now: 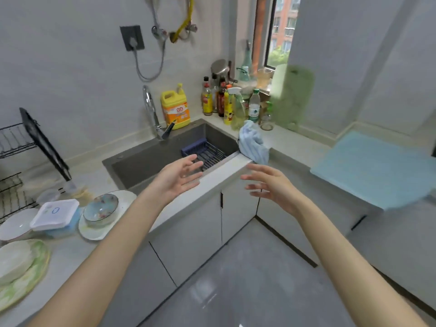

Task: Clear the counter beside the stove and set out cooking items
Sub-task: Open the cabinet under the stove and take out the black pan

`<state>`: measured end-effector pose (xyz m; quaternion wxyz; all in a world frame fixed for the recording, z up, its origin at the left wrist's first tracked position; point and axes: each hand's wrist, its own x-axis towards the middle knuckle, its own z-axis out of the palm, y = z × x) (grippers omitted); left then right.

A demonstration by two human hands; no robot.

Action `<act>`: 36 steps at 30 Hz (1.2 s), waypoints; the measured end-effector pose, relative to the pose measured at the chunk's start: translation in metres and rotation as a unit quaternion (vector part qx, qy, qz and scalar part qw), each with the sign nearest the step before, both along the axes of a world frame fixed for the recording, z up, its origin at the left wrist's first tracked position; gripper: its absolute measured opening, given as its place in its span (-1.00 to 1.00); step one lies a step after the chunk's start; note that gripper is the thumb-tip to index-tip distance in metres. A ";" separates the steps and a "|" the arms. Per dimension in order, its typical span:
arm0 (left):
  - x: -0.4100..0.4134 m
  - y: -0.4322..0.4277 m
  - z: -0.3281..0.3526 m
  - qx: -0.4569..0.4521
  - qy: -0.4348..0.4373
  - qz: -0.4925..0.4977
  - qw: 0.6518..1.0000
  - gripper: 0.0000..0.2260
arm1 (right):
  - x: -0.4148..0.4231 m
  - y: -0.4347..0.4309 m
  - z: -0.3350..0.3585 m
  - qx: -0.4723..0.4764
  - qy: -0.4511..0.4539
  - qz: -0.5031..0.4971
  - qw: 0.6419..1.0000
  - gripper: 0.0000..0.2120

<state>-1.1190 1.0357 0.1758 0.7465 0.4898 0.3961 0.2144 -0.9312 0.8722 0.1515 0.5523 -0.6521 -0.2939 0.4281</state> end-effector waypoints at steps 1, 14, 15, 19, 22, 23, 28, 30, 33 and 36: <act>0.021 -0.014 -0.001 -0.002 0.005 -0.021 1.000 -0.71 | 0.014 -0.022 -0.001 0.000 0.002 -0.022 1.000 -0.71; 0.242 -0.256 -0.037 -0.023 0.013 -0.262 0.965 -0.72 | 0.146 -0.314 -0.020 -0.045 -0.015 -0.236 0.971 -0.74; 0.256 -0.275 -0.039 -0.027 0.016 -0.278 0.960 -0.72 | 0.152 -0.335 -0.021 -0.048 -0.016 -0.251 0.967 -0.74; 0.311 -0.343 -0.043 -0.033 0.027 -0.337 0.941 -0.73 | 0.174 -0.411 -0.025 -0.061 -0.015 -0.311 0.948 -0.75; 0.357 -0.392 -0.045 -0.024 0.040 -0.388 0.921 -0.74 | 0.194 -0.464 -0.031 -0.069 -0.011 -0.364 0.929 -0.75; 0.369 -0.403 -0.047 -0.020 0.042 -0.399 0.916 -0.74 | 0.200 -0.476 -0.033 -0.072 -0.009 -0.378 0.923 -0.75; 0.442 -0.454 -0.069 0.002 0.054 -0.448 0.893 -0.77 | 0.240 -0.525 -0.041 -0.092 -0.010 -0.430 0.898 -0.76; 0.480 -0.474 -0.083 0.009 0.065 -0.466 0.883 -0.78 | 0.269 -0.543 -0.049 -0.097 -0.018 -0.448 0.888 -0.76; 0.530 -0.495 -0.106 0.015 0.070 -0.479 0.875 -0.76 | 0.313 -0.561 -0.060 -0.112 -0.044 -0.469 0.875 -0.77; 0.590 -0.514 -0.133 0.008 0.092 -0.483 0.870 -0.74 | 0.369 -0.579 -0.077 -0.142 -0.076 -0.488 0.858 -0.77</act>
